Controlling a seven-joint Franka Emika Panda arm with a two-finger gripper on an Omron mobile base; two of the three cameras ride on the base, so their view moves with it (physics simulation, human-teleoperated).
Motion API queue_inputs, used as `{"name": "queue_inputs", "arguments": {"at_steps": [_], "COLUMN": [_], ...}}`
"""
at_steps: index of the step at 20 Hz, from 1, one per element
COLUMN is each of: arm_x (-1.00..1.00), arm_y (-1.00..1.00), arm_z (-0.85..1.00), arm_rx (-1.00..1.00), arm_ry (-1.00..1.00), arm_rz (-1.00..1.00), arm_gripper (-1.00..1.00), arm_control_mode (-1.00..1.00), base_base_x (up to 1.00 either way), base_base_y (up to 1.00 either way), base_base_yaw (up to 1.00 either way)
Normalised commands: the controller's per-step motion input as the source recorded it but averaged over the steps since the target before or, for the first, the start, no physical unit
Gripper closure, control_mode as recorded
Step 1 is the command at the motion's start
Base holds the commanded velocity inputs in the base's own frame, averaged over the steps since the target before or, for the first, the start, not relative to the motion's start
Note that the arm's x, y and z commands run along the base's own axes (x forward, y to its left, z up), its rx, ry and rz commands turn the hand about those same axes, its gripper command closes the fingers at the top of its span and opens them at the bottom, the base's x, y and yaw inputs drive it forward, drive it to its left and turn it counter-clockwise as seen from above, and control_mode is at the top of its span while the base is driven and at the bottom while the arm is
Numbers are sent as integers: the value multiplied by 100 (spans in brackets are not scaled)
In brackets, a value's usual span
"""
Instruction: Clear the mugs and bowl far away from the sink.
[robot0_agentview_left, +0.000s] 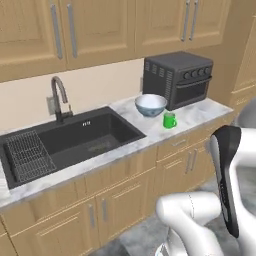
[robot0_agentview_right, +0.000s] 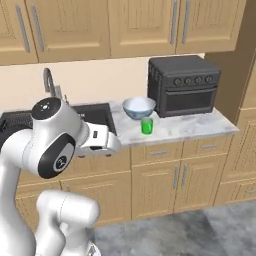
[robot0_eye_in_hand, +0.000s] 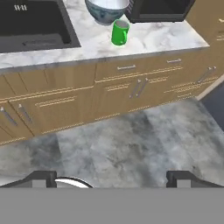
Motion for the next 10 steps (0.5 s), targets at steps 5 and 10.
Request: {"name": "queue_inputs", "arguments": {"at_steps": [5, 10], "arm_x": [0, 0], "arm_y": [0, 0], "arm_z": [0, 0], "arm_rx": [0, 0], "arm_ry": [0, 0], "arm_rz": [0, 0], "arm_gripper": [-100, -100], "arm_control_mode": [100, 100], "base_base_x": [62, 68], "base_base_y": [-83, -35], "base_base_yaw": [38, 28]}}
